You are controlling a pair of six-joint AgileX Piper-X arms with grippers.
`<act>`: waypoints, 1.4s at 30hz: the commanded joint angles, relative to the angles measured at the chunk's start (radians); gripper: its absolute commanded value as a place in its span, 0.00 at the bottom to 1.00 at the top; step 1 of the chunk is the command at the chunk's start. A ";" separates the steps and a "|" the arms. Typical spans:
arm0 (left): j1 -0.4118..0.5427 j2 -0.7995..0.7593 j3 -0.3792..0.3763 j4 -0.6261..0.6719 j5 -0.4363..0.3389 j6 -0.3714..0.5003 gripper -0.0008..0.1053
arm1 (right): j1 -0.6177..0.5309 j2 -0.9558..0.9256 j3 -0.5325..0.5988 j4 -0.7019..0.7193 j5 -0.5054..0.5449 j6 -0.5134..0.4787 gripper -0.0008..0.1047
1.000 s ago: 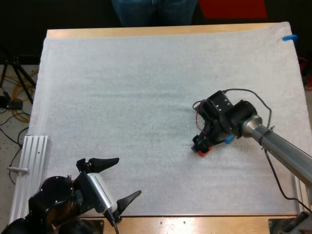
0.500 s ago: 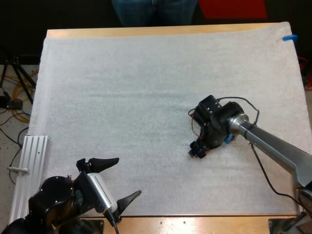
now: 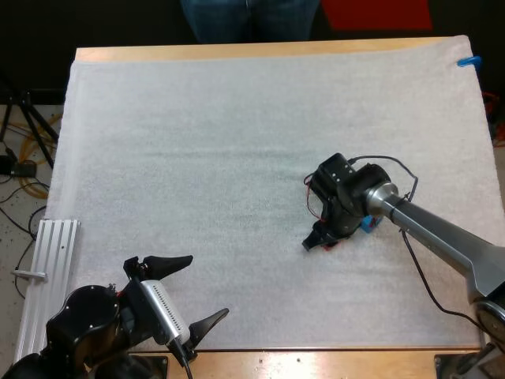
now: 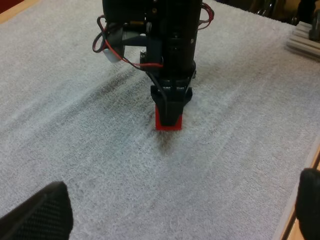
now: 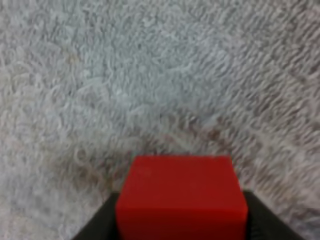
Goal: Stack red cube on blue cube
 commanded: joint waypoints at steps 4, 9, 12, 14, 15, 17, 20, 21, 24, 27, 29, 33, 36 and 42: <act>-0.002 0.001 -0.004 -0.011 -0.008 -0.001 0.83 | 0.002 -0.057 -0.050 0.060 0.059 0.003 0.27; -0.002 0.001 -0.004 -0.011 -0.008 -0.001 0.83 | 0.002 -0.153 -0.103 0.137 0.124 0.012 0.27; -0.002 0.001 -0.004 -0.011 -0.008 -0.001 0.83 | -0.001 -0.209 -0.109 0.168 0.162 0.028 0.27; -0.002 0.001 -0.004 -0.011 -0.008 -0.001 0.83 | -0.001 -0.234 -0.109 0.180 0.183 0.030 0.27; -0.002 0.001 -0.004 -0.011 -0.008 -0.001 0.83 | -0.007 -0.243 -0.109 0.184 0.196 0.030 0.27; -0.002 0.001 -0.004 -0.011 -0.002 -0.001 0.83 | -0.026 -0.247 -0.109 0.187 0.202 0.046 0.27; -0.002 0.001 -0.004 -0.011 0.002 -0.001 0.83 | -0.073 -0.247 -0.109 0.189 0.202 0.060 0.27; -0.002 0.001 -0.004 -0.011 0.002 -0.001 0.83 | -0.097 -0.247 -0.109 0.189 0.202 0.060 0.27; -0.002 0.001 -0.004 -0.011 0.003 -0.001 0.83 | -0.156 -0.243 -0.109 0.191 0.202 0.060 0.27; -0.002 0.001 -0.004 -0.011 0.003 -0.001 0.83 | -0.195 -0.233 -0.101 0.192 0.202 0.058 0.27; -0.002 0.001 -0.004 -0.011 0.003 -0.001 0.83 | -0.202 -0.219 -0.101 0.201 0.200 0.051 0.27; -0.002 0.001 -0.004 -0.011 0.003 -0.001 0.83 | -0.202 -0.182 -0.101 0.216 0.197 0.053 0.27; -0.002 0.001 -0.004 -0.011 0.003 -0.001 0.83 | -0.202 -0.158 -0.101 0.217 0.182 0.053 0.27; -0.002 0.001 -0.004 -0.011 0.003 -0.001 0.83 | -0.202 -0.124 -0.098 0.206 0.147 0.053 0.27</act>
